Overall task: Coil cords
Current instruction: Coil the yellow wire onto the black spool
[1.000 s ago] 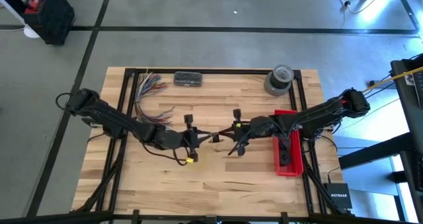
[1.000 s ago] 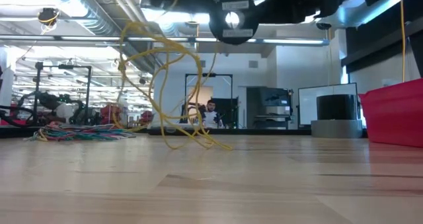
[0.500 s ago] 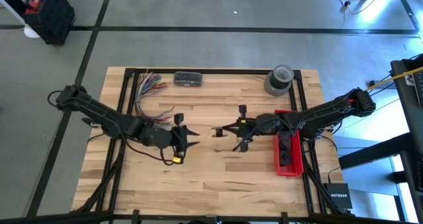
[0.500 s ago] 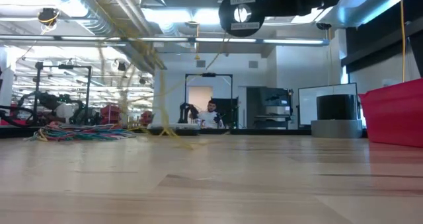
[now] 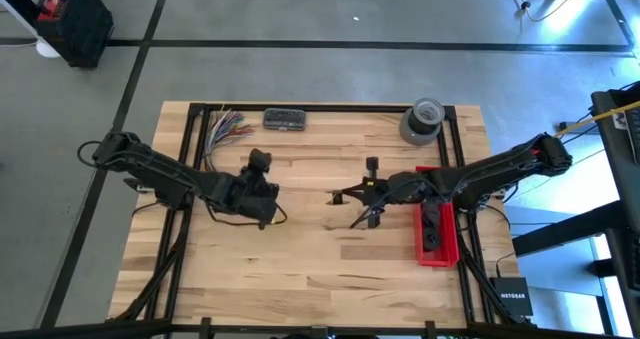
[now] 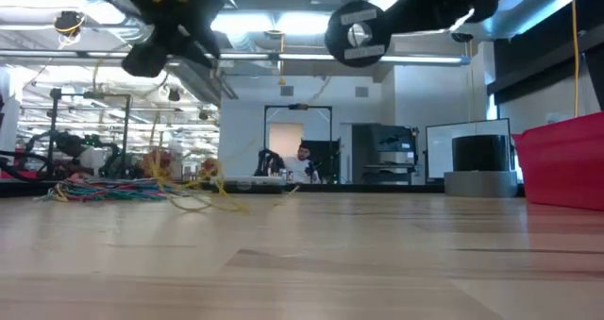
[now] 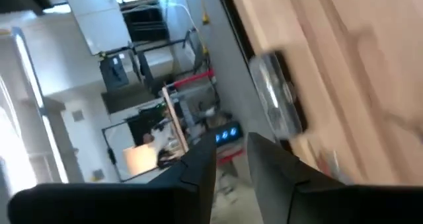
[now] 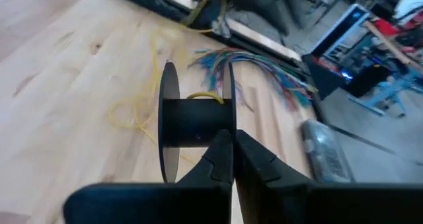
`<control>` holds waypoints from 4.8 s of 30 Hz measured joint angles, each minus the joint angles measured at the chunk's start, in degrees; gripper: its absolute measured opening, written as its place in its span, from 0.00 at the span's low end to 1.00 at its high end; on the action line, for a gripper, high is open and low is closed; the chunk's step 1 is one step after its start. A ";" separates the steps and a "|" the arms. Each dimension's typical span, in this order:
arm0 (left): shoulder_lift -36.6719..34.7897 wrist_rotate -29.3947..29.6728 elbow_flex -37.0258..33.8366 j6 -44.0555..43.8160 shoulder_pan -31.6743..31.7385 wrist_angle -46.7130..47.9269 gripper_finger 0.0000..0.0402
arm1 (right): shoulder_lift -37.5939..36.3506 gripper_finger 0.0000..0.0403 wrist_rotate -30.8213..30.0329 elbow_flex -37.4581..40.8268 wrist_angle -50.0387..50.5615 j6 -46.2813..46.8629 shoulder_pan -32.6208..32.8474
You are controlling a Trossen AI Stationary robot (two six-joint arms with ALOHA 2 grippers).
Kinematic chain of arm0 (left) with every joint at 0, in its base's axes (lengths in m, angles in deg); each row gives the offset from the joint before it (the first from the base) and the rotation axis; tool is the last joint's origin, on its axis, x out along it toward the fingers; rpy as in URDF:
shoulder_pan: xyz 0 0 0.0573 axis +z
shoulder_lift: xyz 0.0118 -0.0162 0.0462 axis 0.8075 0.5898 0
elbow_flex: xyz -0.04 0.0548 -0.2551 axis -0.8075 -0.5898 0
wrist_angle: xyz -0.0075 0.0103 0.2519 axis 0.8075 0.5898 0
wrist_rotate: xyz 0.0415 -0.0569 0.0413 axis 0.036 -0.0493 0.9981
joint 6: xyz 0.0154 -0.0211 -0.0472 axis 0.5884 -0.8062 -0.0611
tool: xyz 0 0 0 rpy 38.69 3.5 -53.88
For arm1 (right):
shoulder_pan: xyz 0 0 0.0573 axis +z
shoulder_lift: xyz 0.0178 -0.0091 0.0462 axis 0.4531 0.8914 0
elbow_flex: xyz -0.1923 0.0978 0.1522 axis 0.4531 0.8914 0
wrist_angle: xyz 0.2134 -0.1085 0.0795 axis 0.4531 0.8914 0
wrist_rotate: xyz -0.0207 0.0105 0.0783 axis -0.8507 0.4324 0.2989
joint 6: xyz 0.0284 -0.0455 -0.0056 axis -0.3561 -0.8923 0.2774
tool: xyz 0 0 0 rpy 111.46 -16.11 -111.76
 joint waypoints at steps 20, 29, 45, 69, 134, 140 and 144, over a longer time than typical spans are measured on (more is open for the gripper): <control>-0.02 1.18 -0.03 -45.18 3.02 13.29 0.19 | -11.69 0.01 -0.28 -0.04 12.29 4.91 0.00; -0.37 -10.38 -6.20 -45.16 1.24 -20.58 0.19 | -4.34 0.01 2.74 -0.04 4.28 2.63 -0.02; -0.11 -56.09 -20.37 -25.17 10.50 -90.66 0.19 | 0.38 0.01 6.77 -0.04 1.63 2.93 -0.04; 0.63 -49.65 -17.13 -30.68 5.16 -80.18 0.19 | 11.45 0.01 8.08 -0.04 -11.37 1.25 -0.02; 1.38 -50.59 -17.13 -30.08 4.83 -76.47 0.19 | 11.67 0.01 9.29 0.00 -17.51 1.25 -1.64; 1.38 -50.61 -17.13 -29.31 5.00 -76.63 0.11 | 11.67 0.02 9.13 0.00 -17.64 1.49 -1.62; 1.38 -50.64 -17.13 -27.99 5.00 -76.65 0.02 | 11.67 0.05 9.13 0.00 -17.71 2.77 -1.53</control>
